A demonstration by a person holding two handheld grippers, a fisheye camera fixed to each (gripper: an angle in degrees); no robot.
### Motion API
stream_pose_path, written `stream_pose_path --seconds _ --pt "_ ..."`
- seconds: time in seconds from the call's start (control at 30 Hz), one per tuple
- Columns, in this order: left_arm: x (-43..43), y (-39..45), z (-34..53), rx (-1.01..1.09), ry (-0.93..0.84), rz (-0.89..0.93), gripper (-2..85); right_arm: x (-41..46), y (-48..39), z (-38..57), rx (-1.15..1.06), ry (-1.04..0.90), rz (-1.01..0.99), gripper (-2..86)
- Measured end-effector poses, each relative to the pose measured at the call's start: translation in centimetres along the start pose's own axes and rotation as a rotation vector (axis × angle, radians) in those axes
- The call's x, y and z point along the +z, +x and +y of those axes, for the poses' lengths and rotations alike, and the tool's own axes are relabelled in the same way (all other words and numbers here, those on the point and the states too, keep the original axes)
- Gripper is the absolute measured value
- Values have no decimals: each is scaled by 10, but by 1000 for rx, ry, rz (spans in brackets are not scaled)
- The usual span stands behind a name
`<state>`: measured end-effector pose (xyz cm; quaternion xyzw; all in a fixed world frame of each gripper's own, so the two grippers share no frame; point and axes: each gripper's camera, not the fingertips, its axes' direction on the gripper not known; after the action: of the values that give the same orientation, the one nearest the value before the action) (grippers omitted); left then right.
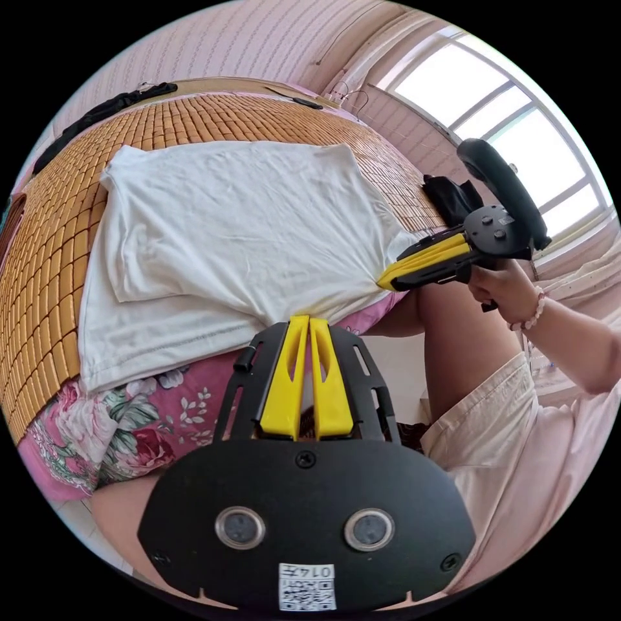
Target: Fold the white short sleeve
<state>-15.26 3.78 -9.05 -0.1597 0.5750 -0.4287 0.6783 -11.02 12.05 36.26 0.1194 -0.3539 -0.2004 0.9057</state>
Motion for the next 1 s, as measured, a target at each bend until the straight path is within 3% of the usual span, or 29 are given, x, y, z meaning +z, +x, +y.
stream_pose_path --seconds 0.27,0.47,0.63,0.9,1.0 --pt "1 7 8 5 -17 -24 -10 -8 -19 -29 -49 -78 23 -9" --pt "4 34 16 159 -93 -217 -10 -43 -29 -65 -135 -60 83 -6" --pt "-4 47 10 185 151 -138 -10 -61 -26 -139 -194 -66 154 -9" --pt "27 65 9 177 218 -355 -10 -62 -24 -224 -22 6 163 -4" --pt "45 58 6 184 119 -266 -10 -63 -27 -222 61 110 235 -4"
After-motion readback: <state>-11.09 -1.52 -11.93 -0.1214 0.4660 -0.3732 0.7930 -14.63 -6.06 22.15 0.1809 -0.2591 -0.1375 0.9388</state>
